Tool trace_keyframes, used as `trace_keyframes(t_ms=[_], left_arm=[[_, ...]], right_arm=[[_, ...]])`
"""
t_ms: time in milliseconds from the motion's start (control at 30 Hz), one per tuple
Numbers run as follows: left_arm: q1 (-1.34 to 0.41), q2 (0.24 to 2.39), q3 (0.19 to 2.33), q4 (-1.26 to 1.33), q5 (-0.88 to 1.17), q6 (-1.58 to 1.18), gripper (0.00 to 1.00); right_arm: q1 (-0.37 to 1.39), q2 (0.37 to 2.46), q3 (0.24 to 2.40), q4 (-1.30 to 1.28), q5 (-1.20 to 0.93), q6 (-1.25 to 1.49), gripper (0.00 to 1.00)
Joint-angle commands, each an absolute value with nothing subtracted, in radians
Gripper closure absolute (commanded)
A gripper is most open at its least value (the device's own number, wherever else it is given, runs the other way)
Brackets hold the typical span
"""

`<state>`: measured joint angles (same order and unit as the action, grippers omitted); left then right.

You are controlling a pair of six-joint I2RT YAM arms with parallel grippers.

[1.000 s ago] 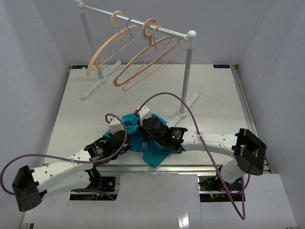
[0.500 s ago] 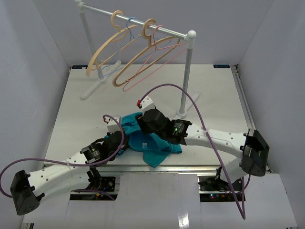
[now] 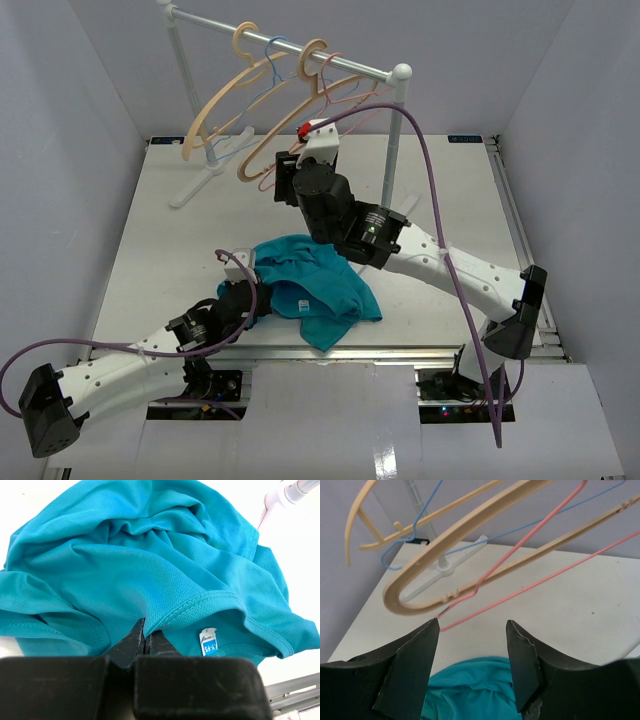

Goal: Place the t-shirt on the hanger

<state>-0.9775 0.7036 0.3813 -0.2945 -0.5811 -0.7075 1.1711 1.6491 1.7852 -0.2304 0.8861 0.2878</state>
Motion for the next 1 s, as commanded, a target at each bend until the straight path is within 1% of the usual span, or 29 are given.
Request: trace_keyframes(t_ms=[0,200,533,700,833,967], left_arm=[[-0.982,0.683,0.363,-0.252,-0.556,-0.685,1.0],[-0.982,0.636,0.349,-0.247,-0.533,-0.681,1.0],[-0.982,0.635,0.347,-0.241,-0.514,-0.675,1.0],[-0.982,0.635,0.345,-0.241,-0.514,-0.675,1.0],[-0.982,0.631,0.347,-0.241,-0.512,-0.674,1.0],[-0.981,0.625,0.345,-0.241,-0.511,-0.675,1.0]], right_arm=[[1.163,1.746,1.88,-0.193,0.996,0.321,0.37],[1.157,1.834,1.966,-0.19,1.04,0.331,0.37],[1.124,1.894,1.971,-0.154,1.119,0.325,0.37],[1.099,1.901,1.967,-0.141,1.106,0.31,0.38],[1.097,1.867,1.914,-0.142,1.104,0.309,0.4],[1.097,1.828,1.868,-0.141,1.107,0.294,0.45]])
